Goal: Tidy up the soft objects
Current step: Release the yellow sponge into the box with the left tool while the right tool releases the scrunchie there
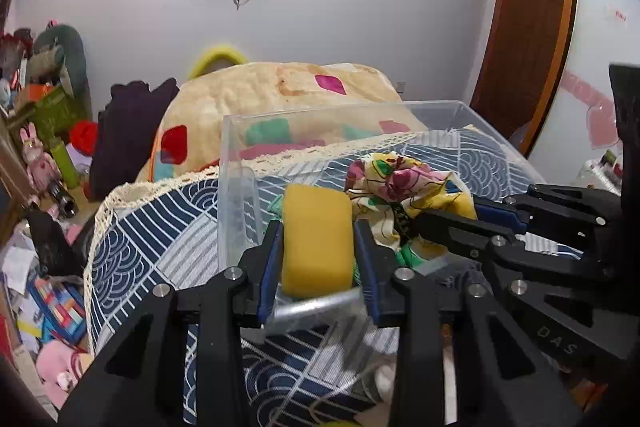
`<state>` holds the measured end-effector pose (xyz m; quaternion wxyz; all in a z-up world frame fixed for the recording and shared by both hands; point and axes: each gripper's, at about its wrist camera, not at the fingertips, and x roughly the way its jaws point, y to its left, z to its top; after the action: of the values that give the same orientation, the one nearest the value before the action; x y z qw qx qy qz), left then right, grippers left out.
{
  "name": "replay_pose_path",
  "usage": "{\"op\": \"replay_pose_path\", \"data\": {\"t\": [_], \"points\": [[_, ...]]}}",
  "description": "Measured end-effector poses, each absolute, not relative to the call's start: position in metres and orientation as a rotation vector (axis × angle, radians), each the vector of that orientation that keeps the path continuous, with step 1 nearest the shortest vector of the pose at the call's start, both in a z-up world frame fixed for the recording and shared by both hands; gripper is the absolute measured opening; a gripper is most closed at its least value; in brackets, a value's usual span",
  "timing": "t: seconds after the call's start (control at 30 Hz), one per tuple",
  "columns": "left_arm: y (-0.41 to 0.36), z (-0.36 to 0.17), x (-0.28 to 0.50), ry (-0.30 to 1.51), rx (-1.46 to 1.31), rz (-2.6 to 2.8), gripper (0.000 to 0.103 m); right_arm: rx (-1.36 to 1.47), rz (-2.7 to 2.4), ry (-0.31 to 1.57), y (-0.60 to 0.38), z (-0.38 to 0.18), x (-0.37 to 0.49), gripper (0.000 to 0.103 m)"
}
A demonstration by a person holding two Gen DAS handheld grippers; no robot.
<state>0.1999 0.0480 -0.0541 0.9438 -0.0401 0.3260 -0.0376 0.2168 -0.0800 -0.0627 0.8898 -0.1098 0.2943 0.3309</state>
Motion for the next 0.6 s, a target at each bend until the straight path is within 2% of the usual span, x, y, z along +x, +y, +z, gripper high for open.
{"op": "replay_pose_path", "data": {"t": [0.07, 0.1, 0.13, 0.3, 0.37, 0.43, 0.5, 0.6], "points": [[0.051, -0.053, 0.193, 0.660, -0.110, -0.081, 0.044, -0.233, 0.670, 0.597, -0.086, -0.060, 0.215, 0.029], [0.052, -0.052, 0.190, 0.655, -0.111, -0.081, 0.045, -0.226, 0.669, 0.591, -0.090, -0.059, 0.213, 0.043], [0.052, -0.051, 0.186, 0.647, -0.108, -0.082, 0.046, -0.222, 0.666, 0.586, -0.091, -0.058, 0.211, 0.051], [0.052, -0.039, 0.161, 0.601, -0.096, -0.076, 0.046, -0.216, 0.634, 0.512, -0.111, -0.043, 0.193, 0.056], [0.052, -0.032, 0.150, 0.573, -0.088, -0.075, 0.050, -0.208, 0.616, 0.471, -0.123, -0.034, 0.184, 0.064], [0.051, -0.023, 0.135, 0.532, -0.080, -0.065, 0.059, -0.196, 0.597, 0.434, -0.133, -0.026, 0.175, 0.071], [0.051, -0.017, 0.124, 0.500, -0.083, -0.064, 0.061, -0.184, 0.588, 0.411, -0.143, -0.020, 0.169, 0.076], [0.053, -0.013, 0.107, 0.482, -0.100, -0.068, 0.061, -0.178, 0.565, 0.378, -0.159, -0.015, 0.157, 0.077]]}}
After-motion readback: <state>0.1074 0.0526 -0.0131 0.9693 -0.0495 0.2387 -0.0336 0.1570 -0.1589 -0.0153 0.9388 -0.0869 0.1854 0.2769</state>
